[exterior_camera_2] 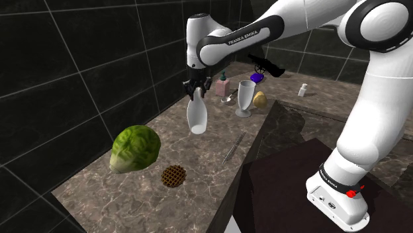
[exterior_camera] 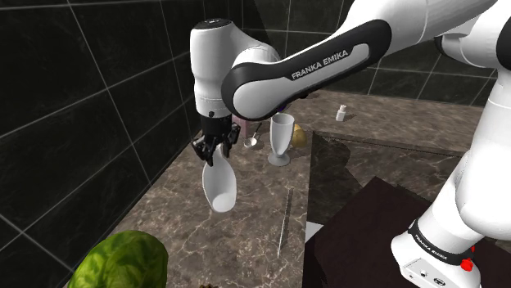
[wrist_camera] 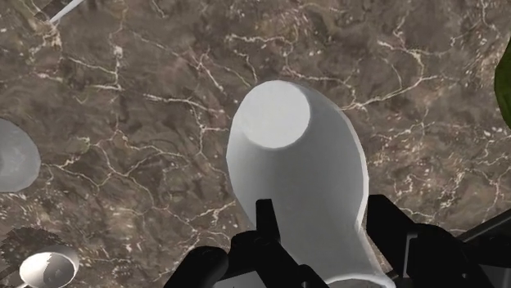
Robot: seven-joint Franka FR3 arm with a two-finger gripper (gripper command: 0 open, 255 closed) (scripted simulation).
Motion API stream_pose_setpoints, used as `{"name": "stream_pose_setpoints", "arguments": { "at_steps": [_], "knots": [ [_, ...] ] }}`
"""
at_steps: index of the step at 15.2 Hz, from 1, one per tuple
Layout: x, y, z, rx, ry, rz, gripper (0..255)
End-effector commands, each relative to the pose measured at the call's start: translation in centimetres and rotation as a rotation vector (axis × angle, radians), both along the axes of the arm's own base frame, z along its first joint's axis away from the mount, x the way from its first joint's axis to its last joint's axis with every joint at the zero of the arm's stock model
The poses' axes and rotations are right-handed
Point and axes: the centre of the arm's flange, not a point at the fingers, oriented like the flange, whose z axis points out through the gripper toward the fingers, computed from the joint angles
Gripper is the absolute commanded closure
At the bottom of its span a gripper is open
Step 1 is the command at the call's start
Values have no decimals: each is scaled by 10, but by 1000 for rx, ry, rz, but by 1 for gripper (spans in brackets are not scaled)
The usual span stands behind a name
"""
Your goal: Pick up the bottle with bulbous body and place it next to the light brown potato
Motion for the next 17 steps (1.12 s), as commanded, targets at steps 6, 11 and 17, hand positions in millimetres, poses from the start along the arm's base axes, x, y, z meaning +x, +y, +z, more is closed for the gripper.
{"name": "stream_pose_setpoints", "arguments": {
  "at_steps": [6, 11, 17],
  "knots": [
    [0, 0, 37, 0, 0, 0, 255],
    [0, 0, 63, 0, 0, 0, 255],
    [0, 0, 95, 0, 0, 0, 255]
  ]
}}
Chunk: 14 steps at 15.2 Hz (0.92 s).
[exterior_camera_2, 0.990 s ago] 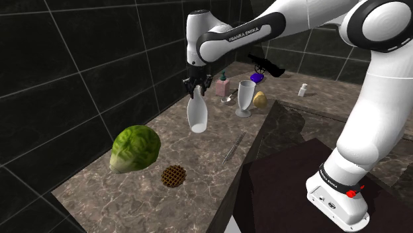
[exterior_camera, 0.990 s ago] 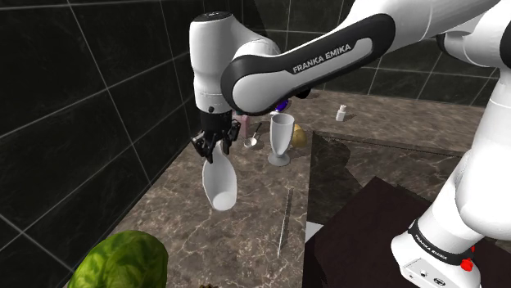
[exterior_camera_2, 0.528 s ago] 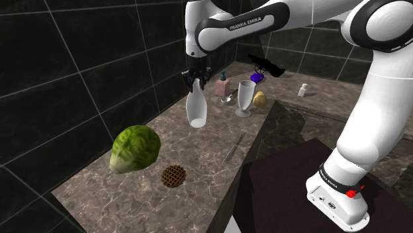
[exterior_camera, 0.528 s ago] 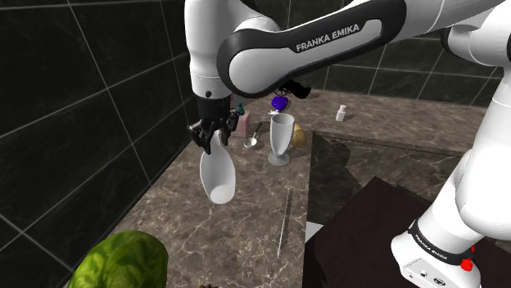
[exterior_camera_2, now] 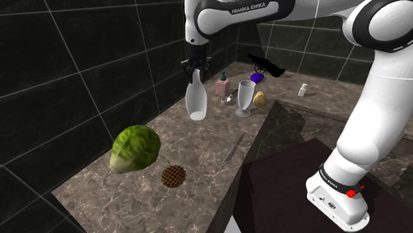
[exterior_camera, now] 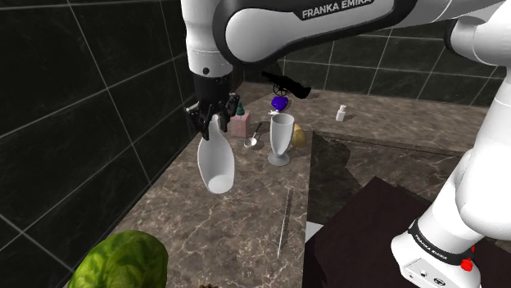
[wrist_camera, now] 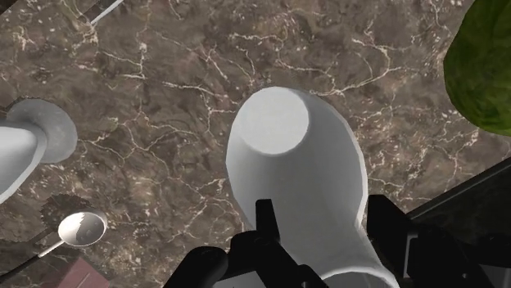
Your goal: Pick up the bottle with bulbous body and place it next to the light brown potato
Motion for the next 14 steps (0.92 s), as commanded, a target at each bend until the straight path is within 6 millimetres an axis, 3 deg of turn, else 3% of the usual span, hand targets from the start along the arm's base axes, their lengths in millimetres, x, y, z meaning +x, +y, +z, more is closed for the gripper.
{"name": "stream_pose_setpoints", "arguments": {
  "at_steps": [1, 9, 14],
  "knots": [
    [-1, 1, 10, 0, 0, 0, 255],
    [-1, 1, 51, 0, 0, 0, 255],
    [29, -58, 51, 0, 0, 0, 255]
  ]
}}
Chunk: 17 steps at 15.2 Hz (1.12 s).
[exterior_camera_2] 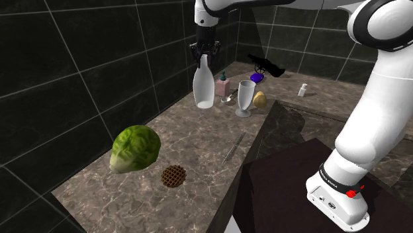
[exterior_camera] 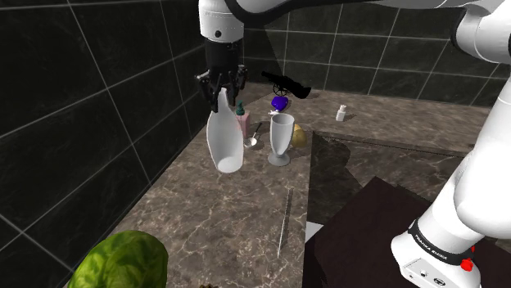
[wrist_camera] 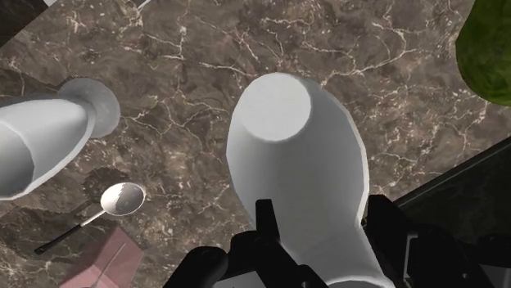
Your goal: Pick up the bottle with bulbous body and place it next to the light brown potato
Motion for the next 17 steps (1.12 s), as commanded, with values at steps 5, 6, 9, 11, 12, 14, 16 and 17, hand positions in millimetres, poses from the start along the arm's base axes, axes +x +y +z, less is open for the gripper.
{"name": "stream_pose_setpoints", "arguments": {
  "at_steps": [5, 6, 9, 11, 12, 14, 16, 17],
  "knots": [
    [34, -70, -2, 0, 0, 1, 255],
    [40, -82, -2, 0, 0, 1, 255],
    [58, -117, -2, 0, 0, 1, 255],
    [70, -141, -2, 0, 0, 1, 255],
    [76, -153, -2, 0, 0, 1, 255],
    [87, -176, -2, 0, 0, 1, 255],
    [99, -200, -1, 0, 0, 1, 255],
    [105, -212, -1, 0, 0, 1, 255]
  ]
}}
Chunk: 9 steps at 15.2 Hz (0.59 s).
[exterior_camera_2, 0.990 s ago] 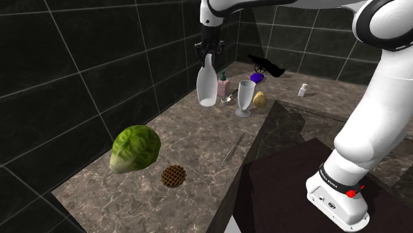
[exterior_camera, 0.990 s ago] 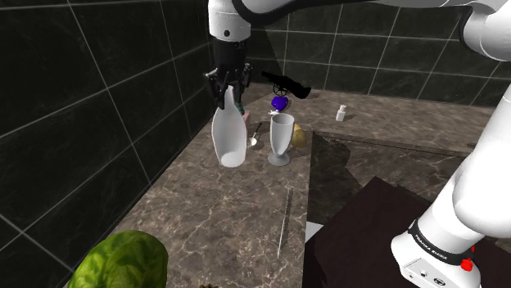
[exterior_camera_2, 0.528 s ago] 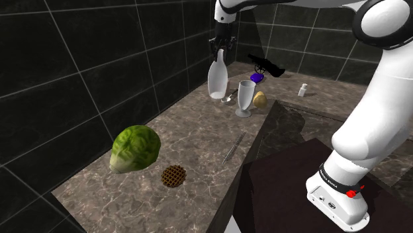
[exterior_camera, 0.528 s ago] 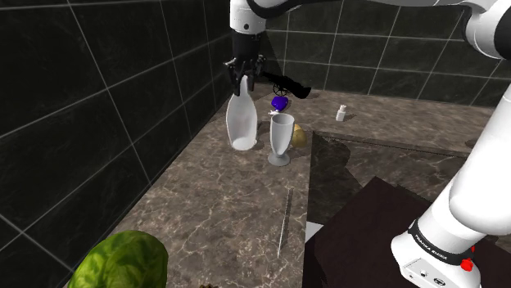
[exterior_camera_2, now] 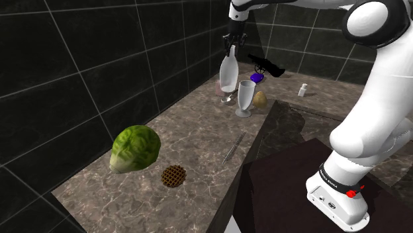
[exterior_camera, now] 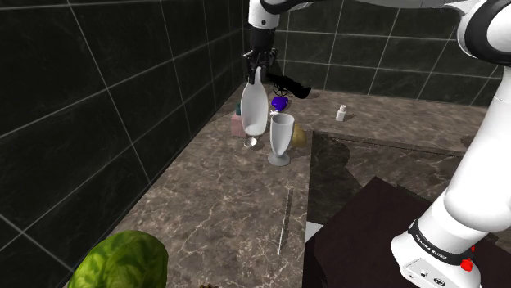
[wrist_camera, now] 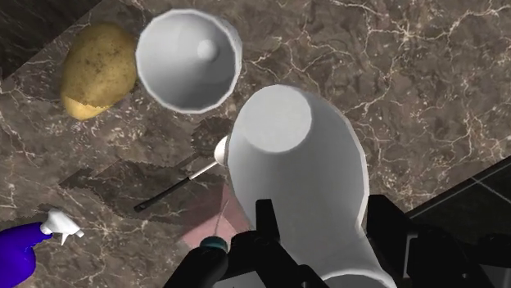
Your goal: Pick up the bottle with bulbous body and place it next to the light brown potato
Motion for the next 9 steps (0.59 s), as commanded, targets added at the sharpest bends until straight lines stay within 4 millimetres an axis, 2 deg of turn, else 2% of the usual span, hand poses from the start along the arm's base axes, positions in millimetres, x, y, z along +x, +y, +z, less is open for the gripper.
{"name": "stream_pose_setpoints", "arguments": {
  "at_steps": [1, 9],
  "knots": [
    [11, -23, 1, 0, 0, 1, 255],
    [59, -117, 1, 0, 0, 1, 255]
  ]
}}
